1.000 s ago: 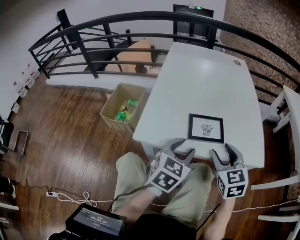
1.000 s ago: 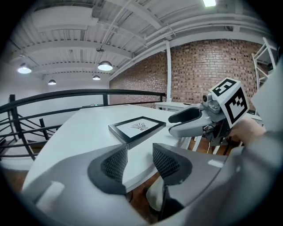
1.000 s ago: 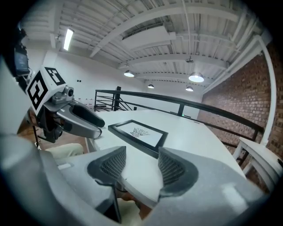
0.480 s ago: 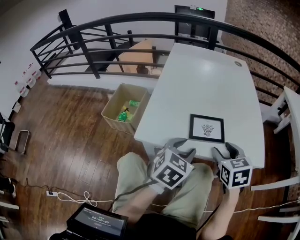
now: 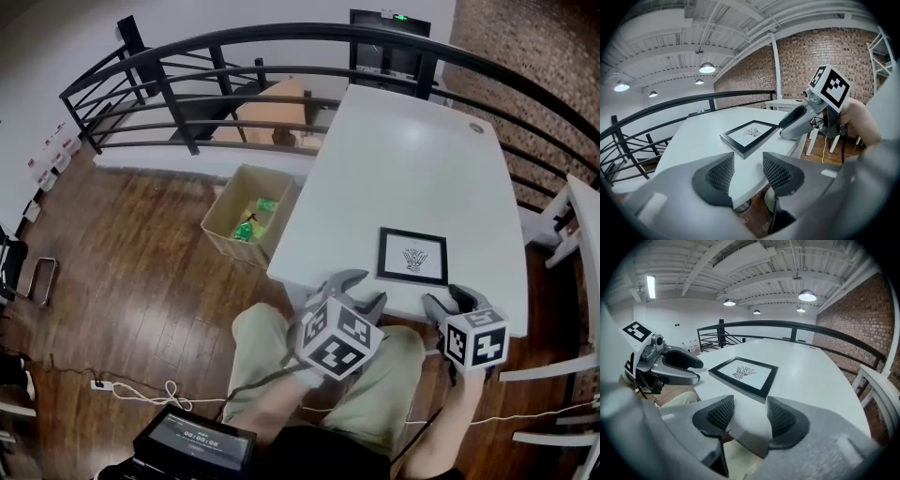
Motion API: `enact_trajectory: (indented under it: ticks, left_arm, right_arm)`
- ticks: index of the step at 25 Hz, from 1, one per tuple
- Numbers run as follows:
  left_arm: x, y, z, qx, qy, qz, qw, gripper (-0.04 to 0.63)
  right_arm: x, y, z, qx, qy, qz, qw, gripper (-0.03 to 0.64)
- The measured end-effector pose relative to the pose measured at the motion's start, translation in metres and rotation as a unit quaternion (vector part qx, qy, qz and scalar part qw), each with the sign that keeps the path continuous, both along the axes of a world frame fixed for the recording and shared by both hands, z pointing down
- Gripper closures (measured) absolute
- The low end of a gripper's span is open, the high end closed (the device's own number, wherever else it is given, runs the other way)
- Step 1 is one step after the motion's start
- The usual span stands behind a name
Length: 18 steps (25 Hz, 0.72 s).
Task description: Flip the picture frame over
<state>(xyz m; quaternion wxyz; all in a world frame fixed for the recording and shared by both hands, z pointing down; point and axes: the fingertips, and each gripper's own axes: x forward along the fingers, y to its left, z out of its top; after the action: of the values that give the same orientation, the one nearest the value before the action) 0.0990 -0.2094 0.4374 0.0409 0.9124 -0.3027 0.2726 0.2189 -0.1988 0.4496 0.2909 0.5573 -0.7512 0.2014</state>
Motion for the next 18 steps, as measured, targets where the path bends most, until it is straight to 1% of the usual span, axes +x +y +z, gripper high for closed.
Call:
enact_trajectory:
  ticks: [5,8,12,15,18]
  left_arm:
    - [0.0013,0.0001,0.0051,-0.002,-0.02,0.012,0.9997,0.387]
    - [0.002,-0.002,0.0063,-0.006,-0.026,0.017,0.9995,0.385]
    - [0.0029,-0.0017,0.008,-0.01,-0.028,0.027,0.9992,0.387]
    - [0.0059,0.0006,0.0093,-0.023,-0.036,0.046,0.998,0.421]
    - [0.007,0.0001,0.0075,-0.032,-0.04,0.053,0.9973,0.426]
  right_arm:
    - [-0.0026,0.0011,0.0004,-0.022,-0.014,-0.009,1.0,0.403]
    - [-0.0005,0.0024,0.0022,-0.031,-0.02,-0.007,0.999,0.404]
    - [-0.0014,0.002,0.0023,-0.027,-0.016,-0.008,0.999,0.405]
    - [-0.0014,0.0024,0.0031,-0.025,-0.014,-0.006,1.0,0.405]
    - [-0.0037,0.0004,-0.0019,-0.018,-0.008,-0.012,1.0,0.405]
